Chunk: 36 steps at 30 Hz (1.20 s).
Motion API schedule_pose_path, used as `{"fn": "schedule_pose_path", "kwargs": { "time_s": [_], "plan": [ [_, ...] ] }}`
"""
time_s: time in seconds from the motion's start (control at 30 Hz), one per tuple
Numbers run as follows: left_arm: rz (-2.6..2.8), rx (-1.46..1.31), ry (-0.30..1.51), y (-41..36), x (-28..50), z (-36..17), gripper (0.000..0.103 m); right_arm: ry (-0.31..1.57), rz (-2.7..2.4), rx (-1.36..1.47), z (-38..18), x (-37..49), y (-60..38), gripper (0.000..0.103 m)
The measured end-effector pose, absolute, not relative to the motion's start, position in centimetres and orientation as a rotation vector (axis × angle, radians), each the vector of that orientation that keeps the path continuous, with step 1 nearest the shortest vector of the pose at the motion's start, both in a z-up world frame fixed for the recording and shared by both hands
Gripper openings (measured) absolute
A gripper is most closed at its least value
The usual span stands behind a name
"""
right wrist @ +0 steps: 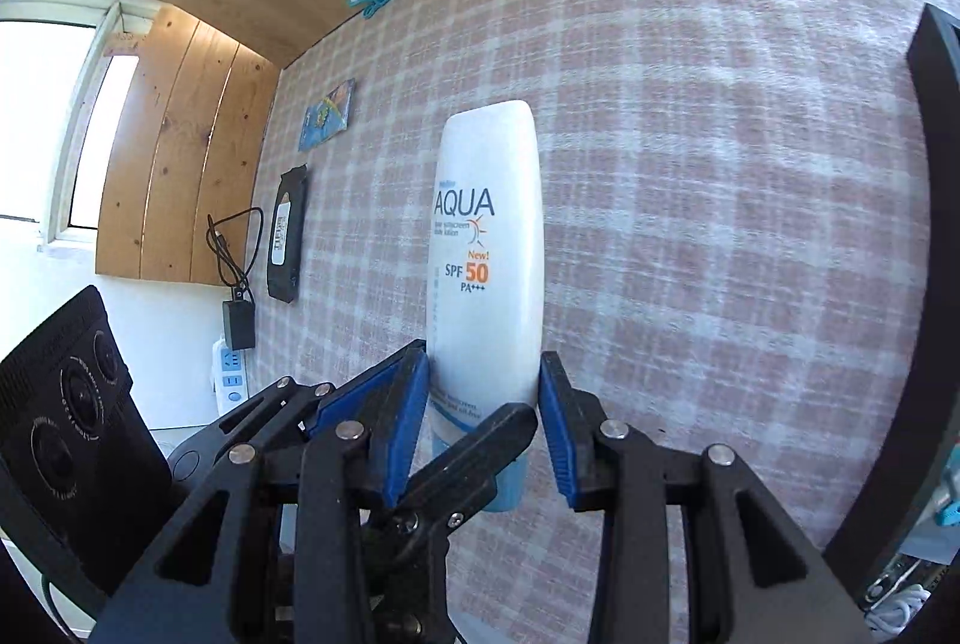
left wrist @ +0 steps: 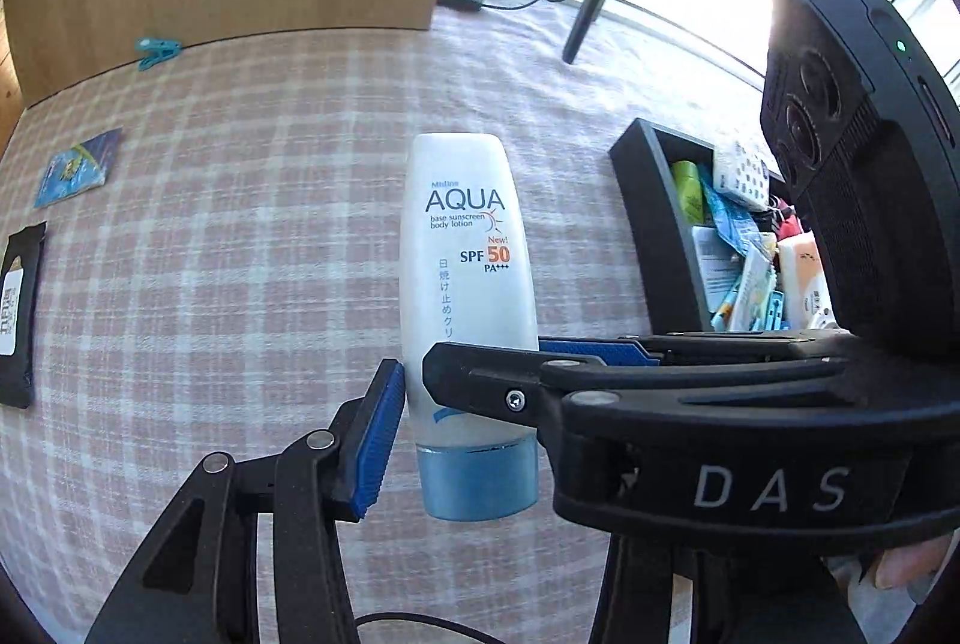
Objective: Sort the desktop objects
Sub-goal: 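Carry the sunscreen tube into the tray and open the right gripper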
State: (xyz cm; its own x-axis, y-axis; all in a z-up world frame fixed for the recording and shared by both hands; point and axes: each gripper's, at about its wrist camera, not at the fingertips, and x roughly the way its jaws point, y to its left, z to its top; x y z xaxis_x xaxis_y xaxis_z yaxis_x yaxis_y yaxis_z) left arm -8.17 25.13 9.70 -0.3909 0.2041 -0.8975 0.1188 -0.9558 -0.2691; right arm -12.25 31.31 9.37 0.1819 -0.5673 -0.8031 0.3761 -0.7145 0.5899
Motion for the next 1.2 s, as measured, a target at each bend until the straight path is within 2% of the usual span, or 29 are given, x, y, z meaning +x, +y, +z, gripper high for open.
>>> {"fn": "schedule_pose_path", "kwargs": {
  "time_s": [0.37,0.67,0.93,1.13,1.2],
  "plan": [
    [2.394,-1.545,-0.234,42.2,-11.0,14.6,0.045,-0.312,-1.867,1.7,14.7,-15.0,50.3,0.036],
    [2.283,-1.489,-0.134,53.0,-12.2,15.8,0.045,-0.41,-1.991,1.732,16.6,-16.7,63.0,0.037],
    [2.254,-1.512,-0.108,57.5,-14.2,15.1,0.045,-0.461,-2.037,1.758,16.0,-18.0,68.0,0.037],
    [2.26,-1.526,-0.088,59.1,-15.2,14.8,0.044,-0.407,-2.051,1.78,15.9,-19.6,68.7,0.04],
    [2.274,-1.539,-0.094,59.0,-15.3,15.0,0.047,-0.377,-2.047,1.802,15.7,-20.0,68.8,0.04]
  ]
}}
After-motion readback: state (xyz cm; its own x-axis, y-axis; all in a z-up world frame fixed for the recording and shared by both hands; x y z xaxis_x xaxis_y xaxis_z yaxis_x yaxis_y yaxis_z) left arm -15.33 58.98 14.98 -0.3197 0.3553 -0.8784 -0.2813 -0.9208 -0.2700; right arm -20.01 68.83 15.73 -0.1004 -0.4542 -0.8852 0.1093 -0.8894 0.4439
